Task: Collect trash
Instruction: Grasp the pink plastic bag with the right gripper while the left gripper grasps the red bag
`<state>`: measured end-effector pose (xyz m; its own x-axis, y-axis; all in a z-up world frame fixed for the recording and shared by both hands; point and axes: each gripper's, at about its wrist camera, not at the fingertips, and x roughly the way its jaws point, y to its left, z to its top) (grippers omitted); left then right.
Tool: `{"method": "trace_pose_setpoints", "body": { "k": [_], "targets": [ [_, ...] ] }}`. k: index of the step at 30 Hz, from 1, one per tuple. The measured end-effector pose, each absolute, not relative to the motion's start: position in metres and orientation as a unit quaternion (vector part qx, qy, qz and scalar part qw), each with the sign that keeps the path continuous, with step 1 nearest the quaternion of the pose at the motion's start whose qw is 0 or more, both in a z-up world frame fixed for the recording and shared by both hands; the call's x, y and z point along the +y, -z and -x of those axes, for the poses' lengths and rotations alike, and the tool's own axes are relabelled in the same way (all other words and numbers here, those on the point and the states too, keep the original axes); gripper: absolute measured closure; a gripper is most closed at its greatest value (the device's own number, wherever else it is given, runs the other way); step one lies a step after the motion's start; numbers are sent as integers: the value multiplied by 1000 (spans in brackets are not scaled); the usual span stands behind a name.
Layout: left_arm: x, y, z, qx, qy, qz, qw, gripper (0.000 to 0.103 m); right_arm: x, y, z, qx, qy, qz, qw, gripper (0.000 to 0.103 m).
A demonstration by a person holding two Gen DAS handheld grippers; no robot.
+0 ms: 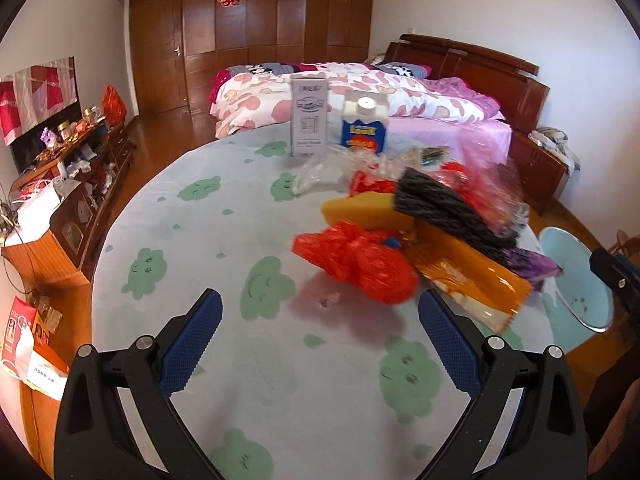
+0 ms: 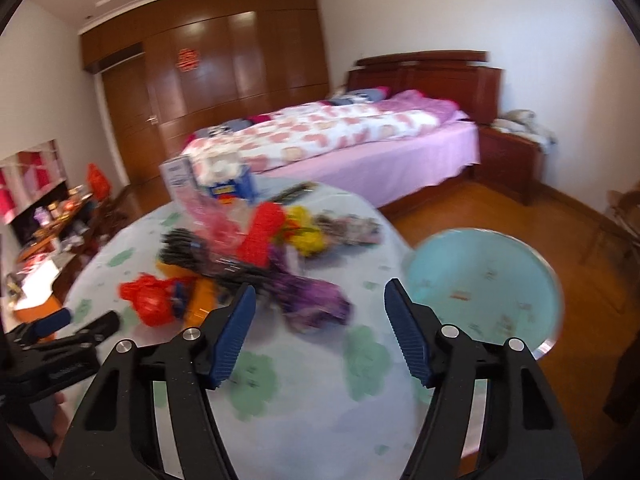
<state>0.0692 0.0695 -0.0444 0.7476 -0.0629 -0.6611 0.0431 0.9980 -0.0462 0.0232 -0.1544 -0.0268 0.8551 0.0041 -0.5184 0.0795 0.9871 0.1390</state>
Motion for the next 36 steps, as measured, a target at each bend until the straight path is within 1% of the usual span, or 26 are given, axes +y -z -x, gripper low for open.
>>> {"method": "trace_pose_setpoints", "body": {
  "k": [3, 6, 12, 13, 14, 15, 16, 17, 19, 20, 22, 23, 25, 28, 33, 36],
  "targets": [
    [78, 47, -80, 362, 32, 33, 931, 11, -135, 17, -40, 258, -20, -61, 964, 36],
    [78, 48, -90, 368, 46, 41, 928, 12, -121, 11, -55, 254, -40, -53, 965, 36],
    [62, 51, -113, 376, 73, 48, 923, 12, -100, 22, -103, 279, -62, -37, 958, 36],
    [58, 54, -118, 381, 76, 49, 920, 12, -97, 27, -112, 289, -65, -36, 954, 37],
    [56, 56, -120, 384, 77, 49, 919, 12, -96, 30, -117, 294, -68, -39, 952, 47],
    [53, 60, -123, 387, 75, 46, 918, 16, -96, 34, -121, 300, -73, -43, 950, 56],
    [52, 62, -126, 389, 73, 44, 917, 24, -97, 37, -125, 307, -78, -50, 947, 69],
    [52, 66, -129, 394, 70, 47, 915, 28, -97, 38, -126, 310, -82, -56, 945, 74],
    [58, 72, -131, 398, 68, 60, 913, 39, -99, 38, -123, 303, -88, -62, 947, 80],
    [60, 73, -131, 398, 67, 66, 912, 43, -100, 37, -120, 297, -92, -62, 948, 84],
    [68, 74, -130, 395, 61, 78, 913, 58, -103, 34, -113, 284, -100, -72, 951, 87],
    [72, 73, -129, 392, 59, 84, 914, 61, -105, 32, -111, 279, -103, -77, 952, 89],
    [76, 71, -125, 385, 57, 88, 917, 71, -106, 27, -104, 267, -107, -84, 954, 90],
    [80, 68, -120, 378, 58, 92, 919, 76, -110, 21, -94, 252, -113, -95, 956, 91],
    [83, 50, -101, 345, 41, 80, 934, 79, -120, 7, -71, 223, -113, -106, 963, 92],
    [86, 38, -86, 329, 37, 73, 941, 79, -127, -3, -54, 199, -102, -103, 969, 92]
  ]
}}
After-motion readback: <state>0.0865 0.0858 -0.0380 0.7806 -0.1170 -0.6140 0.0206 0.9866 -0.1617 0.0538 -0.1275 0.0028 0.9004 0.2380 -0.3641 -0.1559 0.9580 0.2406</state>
